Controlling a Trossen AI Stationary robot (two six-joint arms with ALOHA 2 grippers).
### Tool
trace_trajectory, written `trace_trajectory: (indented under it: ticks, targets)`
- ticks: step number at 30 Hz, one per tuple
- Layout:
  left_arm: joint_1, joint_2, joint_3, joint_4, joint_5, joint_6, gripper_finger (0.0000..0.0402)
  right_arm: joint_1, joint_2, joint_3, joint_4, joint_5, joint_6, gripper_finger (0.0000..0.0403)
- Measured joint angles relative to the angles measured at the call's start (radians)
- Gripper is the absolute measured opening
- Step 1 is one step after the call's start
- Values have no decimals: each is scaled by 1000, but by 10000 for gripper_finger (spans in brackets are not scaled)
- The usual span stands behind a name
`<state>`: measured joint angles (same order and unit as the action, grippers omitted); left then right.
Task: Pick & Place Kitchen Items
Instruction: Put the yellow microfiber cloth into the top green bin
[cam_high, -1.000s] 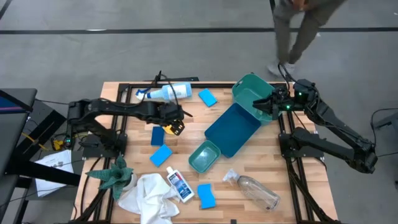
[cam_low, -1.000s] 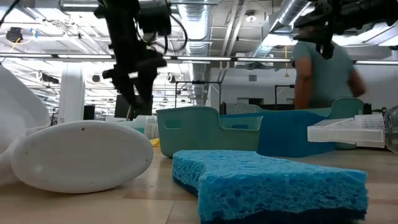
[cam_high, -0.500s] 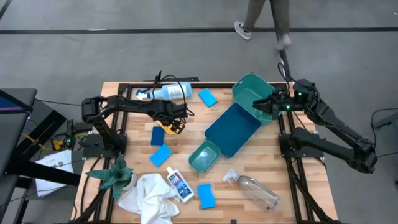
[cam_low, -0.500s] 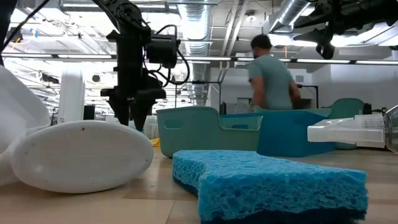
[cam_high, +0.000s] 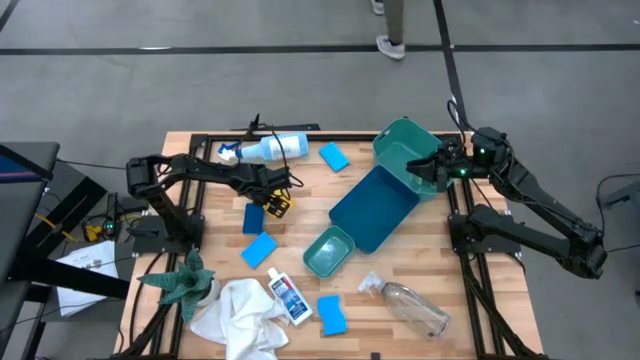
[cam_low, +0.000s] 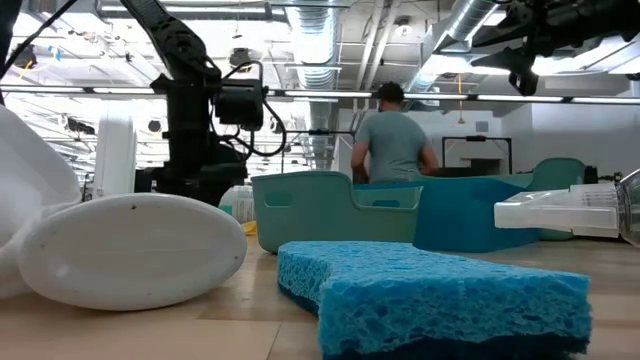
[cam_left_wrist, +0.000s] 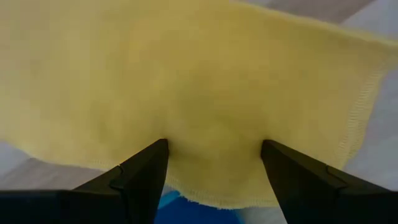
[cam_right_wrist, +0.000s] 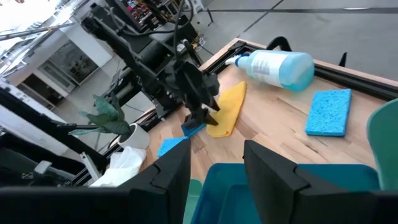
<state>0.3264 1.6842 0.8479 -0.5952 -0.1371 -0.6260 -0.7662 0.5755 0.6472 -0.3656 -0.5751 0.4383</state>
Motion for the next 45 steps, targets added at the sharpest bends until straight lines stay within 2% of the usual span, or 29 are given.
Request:
trace_trajectory:
  ticks: [6,11,18,29,45]
  targets:
    - [0,2,-8,41,6,1,258,0,0,0,0,3,7,140]
    - [0,3,-10,76,3,1,231,0,0,0,0,3,7,140]
    - [0,5,-10,92,-5,1,156,0,0,0,0,19,7,140]
    - [-1,-12,-12,127,14,1,12,0,0,0,0,34,7,140]
    - [-6,-199,-16,159,15,43,2,0,0,0,1,34,7,140]
